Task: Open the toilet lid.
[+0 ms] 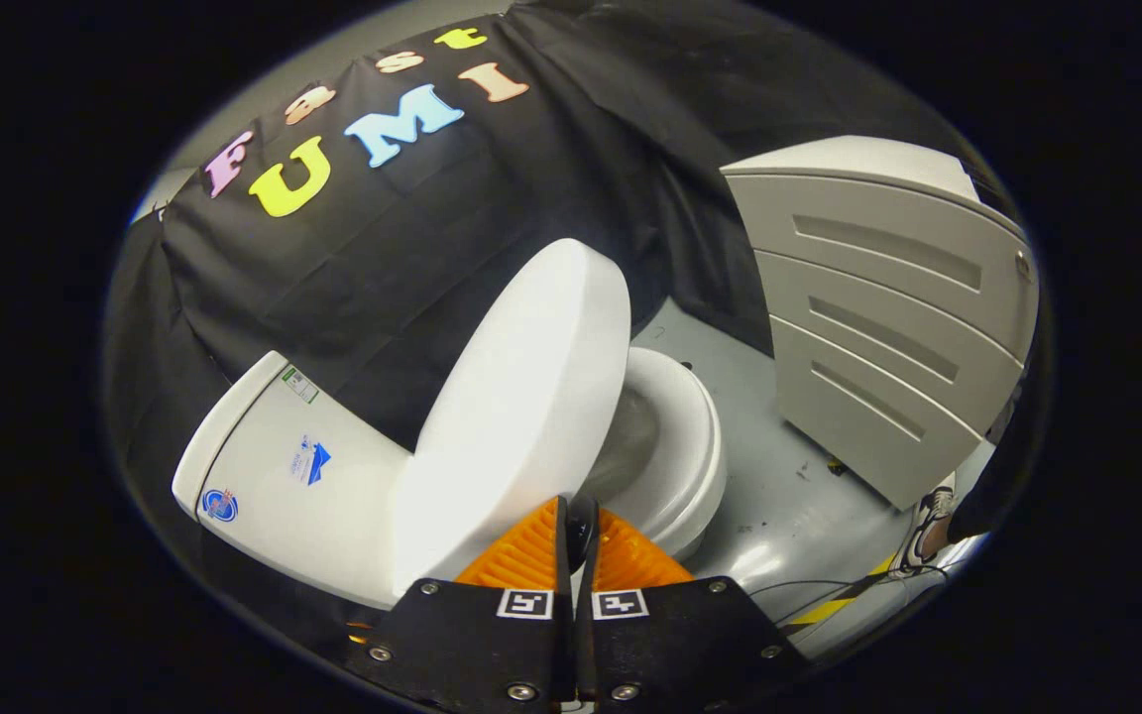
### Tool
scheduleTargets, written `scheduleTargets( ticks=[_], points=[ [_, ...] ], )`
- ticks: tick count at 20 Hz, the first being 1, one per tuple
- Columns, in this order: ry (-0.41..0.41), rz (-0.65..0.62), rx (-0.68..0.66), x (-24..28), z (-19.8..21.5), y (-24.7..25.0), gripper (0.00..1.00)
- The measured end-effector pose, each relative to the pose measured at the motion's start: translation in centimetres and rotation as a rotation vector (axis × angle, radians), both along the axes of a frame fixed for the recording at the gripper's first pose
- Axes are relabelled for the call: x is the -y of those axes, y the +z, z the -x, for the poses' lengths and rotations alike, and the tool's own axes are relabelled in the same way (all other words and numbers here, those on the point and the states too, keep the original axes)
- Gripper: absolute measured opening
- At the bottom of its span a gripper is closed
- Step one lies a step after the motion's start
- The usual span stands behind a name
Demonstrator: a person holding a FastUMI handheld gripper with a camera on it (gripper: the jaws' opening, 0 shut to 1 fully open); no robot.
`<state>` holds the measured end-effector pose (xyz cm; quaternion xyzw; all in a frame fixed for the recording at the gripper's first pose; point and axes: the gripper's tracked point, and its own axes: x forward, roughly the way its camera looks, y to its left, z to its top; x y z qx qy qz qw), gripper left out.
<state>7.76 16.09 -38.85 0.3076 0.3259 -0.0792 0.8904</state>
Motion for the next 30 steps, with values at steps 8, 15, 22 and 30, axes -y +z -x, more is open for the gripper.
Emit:
scheduleTargets(
  ticks=[8, 15, 22, 30],
  points=[
    [0.121, 0.247, 0.025, -2.6, -0.7, 5.4, 0.0],
    [0.141, 0.322, 0.061, -4.5, -1.3, 8.5, 0.0],
    [0.173, 0.419, 0.131, -7.0, -1.8, 11.5, 0.0],
    [0.192, 0.473, 0.201, -10.7, -2.1, 14.6, 0.0]
  ],
)
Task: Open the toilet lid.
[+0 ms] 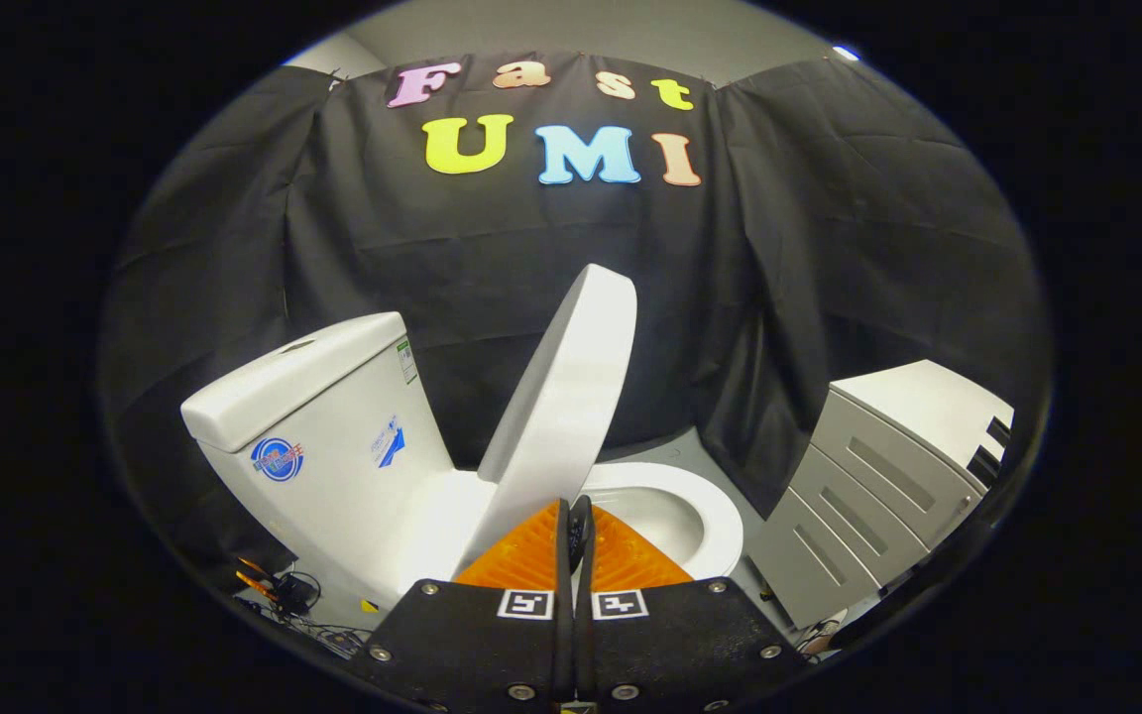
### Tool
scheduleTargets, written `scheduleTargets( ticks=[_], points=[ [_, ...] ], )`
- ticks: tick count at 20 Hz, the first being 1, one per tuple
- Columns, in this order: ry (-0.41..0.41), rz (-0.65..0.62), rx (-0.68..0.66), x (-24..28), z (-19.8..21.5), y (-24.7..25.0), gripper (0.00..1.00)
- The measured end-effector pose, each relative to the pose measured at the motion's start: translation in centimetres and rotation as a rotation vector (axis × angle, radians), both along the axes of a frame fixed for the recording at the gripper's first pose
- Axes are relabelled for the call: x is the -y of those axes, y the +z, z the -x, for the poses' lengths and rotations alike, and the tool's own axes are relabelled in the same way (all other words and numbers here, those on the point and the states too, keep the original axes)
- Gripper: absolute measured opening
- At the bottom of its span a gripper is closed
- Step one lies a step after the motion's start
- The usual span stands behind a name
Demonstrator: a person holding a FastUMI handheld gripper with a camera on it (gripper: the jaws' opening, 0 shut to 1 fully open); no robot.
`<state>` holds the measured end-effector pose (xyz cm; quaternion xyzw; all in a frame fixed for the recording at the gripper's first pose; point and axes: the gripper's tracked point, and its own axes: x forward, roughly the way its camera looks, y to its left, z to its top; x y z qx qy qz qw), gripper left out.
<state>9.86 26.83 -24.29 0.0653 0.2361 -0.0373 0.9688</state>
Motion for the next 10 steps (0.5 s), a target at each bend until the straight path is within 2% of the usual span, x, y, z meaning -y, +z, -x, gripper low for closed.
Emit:
scheduleTargets(
  ticks=[6, 10],
  points=[
    [0.006, -0.012, 0.04, -2.5, -0.5, 1.7, 0.0],
    [0.053, 0.033, 0.061, -4.3, -0.7, 2.9, 0.0]
  ],
)
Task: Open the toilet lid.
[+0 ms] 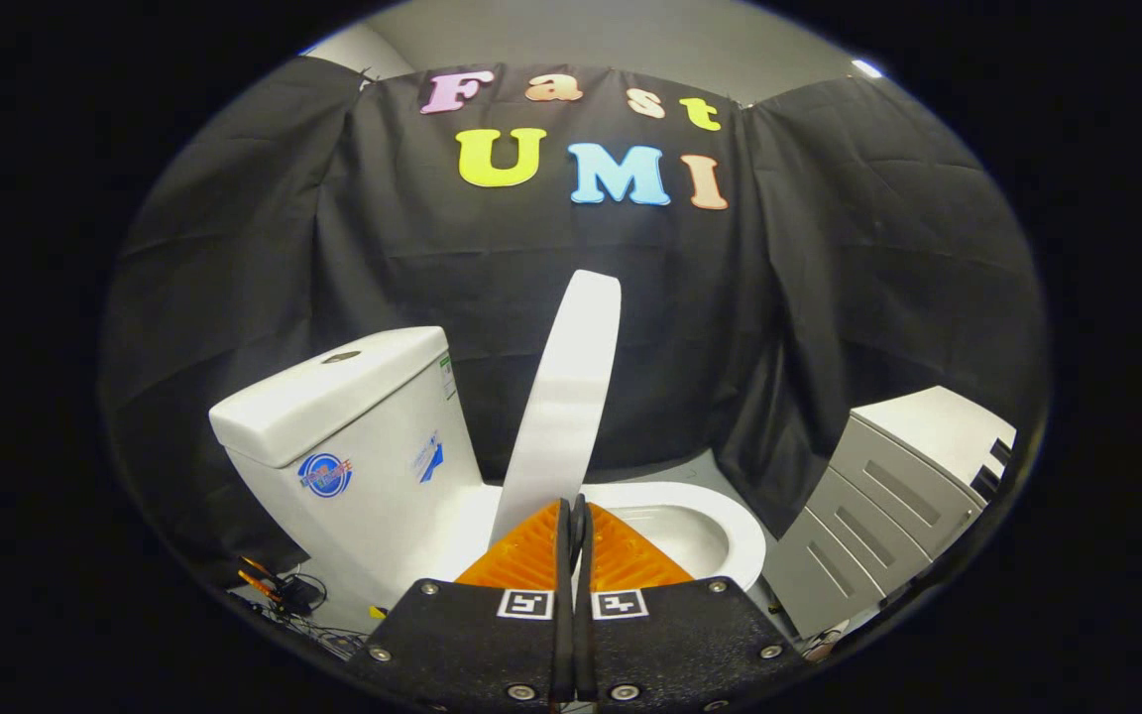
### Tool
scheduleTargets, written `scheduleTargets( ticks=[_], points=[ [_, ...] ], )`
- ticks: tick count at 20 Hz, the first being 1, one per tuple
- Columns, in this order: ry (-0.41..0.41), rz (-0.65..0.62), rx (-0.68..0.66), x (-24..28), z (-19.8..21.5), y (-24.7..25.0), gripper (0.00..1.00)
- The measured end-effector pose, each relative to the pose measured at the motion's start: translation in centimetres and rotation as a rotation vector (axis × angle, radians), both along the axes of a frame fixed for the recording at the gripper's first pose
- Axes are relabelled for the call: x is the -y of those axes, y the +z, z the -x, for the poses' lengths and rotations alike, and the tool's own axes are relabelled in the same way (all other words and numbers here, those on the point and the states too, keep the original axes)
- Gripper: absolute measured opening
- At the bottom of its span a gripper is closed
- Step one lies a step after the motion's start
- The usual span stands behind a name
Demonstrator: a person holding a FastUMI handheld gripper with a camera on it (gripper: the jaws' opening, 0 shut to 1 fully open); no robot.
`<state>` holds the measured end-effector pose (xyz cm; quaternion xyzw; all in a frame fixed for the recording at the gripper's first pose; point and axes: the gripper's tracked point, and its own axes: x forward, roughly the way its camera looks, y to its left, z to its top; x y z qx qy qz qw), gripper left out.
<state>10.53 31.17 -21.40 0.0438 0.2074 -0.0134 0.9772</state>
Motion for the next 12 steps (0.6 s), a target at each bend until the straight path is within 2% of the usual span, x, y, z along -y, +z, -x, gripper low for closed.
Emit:
scheduleTargets(
  ticks=[3, 7, 12],
  points=[
    [-0.009, 0.021, -0.014, -0.5, 0.1, 0.0, 0.0],
    [0.025, 0.01, 0.012, -2.2, -0.2, 0.9, 0.0],
    [0.072, 0.1, 0.059, -4.1, -0.1, 1.7, 0.0]
  ],
)
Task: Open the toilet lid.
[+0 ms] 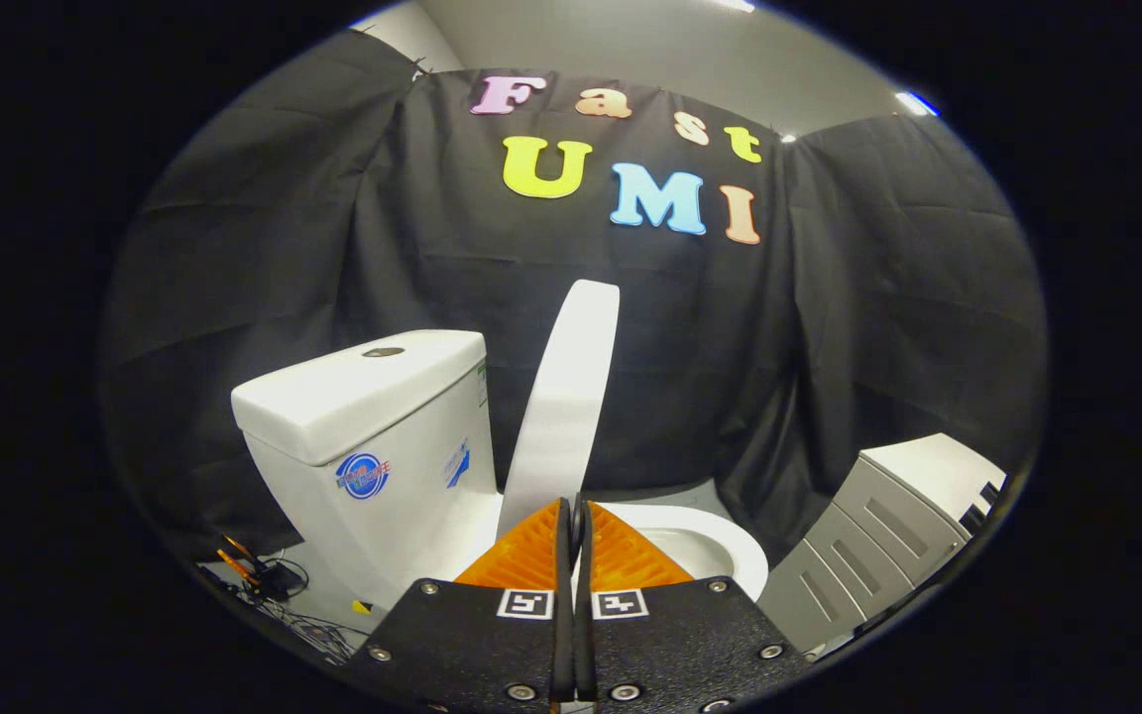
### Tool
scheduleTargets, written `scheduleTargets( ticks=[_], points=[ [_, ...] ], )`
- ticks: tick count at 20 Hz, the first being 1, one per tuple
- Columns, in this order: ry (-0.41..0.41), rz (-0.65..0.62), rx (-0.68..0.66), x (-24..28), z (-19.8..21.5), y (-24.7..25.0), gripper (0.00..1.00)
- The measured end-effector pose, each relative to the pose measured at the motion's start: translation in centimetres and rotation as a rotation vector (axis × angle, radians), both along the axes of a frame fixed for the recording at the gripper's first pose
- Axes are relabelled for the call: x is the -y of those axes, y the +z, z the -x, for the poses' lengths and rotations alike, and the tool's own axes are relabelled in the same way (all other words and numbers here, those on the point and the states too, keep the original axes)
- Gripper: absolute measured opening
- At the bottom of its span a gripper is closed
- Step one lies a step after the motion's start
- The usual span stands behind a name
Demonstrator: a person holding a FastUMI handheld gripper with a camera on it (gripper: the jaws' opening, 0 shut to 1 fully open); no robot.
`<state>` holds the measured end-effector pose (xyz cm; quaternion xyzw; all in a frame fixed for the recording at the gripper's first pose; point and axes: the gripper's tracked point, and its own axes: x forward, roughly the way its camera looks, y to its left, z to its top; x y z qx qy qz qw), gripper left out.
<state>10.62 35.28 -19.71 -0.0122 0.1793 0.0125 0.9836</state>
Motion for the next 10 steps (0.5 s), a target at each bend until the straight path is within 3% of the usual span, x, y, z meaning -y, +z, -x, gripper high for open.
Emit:
scheduleTargets(
  ticks=[10],
  points=[
    [0.162, 0.048, 0.031, -6.3, -0.8, 1.5, 0.0]
  ],
)
